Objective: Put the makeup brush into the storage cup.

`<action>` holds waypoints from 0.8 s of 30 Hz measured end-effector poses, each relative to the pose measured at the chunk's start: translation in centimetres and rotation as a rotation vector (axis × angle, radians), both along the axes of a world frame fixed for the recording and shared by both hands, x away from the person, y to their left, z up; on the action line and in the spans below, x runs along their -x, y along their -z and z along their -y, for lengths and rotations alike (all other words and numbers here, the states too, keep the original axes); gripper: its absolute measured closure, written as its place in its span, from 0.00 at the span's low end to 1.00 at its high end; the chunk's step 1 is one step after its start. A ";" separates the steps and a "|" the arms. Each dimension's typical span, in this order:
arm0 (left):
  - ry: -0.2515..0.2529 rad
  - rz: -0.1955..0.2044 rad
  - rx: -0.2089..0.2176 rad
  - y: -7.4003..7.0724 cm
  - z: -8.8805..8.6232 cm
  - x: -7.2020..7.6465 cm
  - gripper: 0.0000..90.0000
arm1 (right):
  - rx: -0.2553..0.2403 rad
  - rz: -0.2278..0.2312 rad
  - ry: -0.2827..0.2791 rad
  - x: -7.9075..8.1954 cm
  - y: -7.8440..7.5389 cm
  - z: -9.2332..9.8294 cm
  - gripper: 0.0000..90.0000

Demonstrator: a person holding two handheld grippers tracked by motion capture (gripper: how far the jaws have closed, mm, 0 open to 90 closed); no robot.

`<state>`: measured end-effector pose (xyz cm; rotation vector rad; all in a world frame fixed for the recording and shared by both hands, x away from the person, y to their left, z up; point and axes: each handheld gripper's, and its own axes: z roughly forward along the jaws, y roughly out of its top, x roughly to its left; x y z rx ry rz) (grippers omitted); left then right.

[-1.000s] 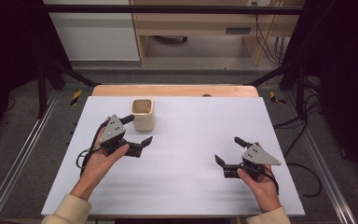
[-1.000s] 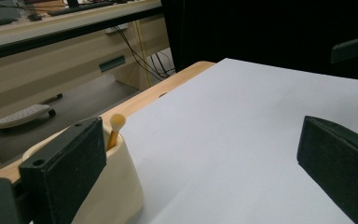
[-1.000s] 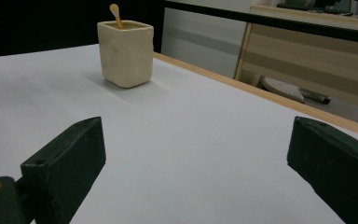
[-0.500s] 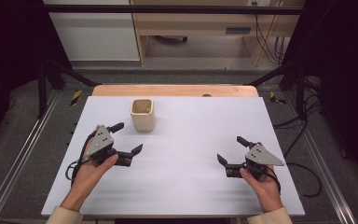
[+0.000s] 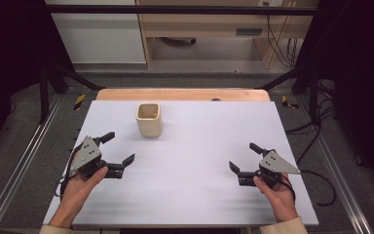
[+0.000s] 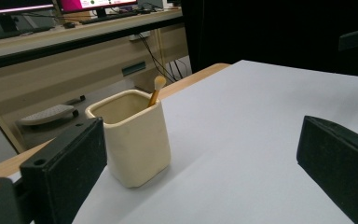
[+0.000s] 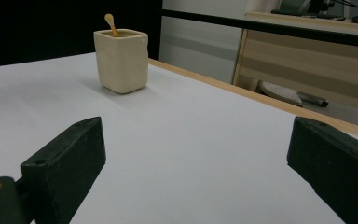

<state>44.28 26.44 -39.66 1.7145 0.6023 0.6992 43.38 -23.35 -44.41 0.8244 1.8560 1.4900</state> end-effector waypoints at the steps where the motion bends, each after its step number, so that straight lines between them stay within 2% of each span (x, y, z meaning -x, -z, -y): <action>1: -0.003 0.003 -0.002 0.0 -0.2 0.1 0.01 | -0.004 0.002 0.002 0.0 0.0 0.2 0.05; 9: -0.027 0.030 0.002 0.6 -1.9 0.6 0.01 | -0.018 0.007 0.017 0.4 0.0 1.3 0.06; 13: -0.031 0.017 0.014 1.1 -2.5 1.0 0.01 | -0.022 0.014 0.020 0.5 0.1 1.8 0.06; 24: -0.026 0.031 0.040 2.2 -3.4 1.4 0.02 | -0.021 0.025 0.018 0.8 0.3 2.6 0.06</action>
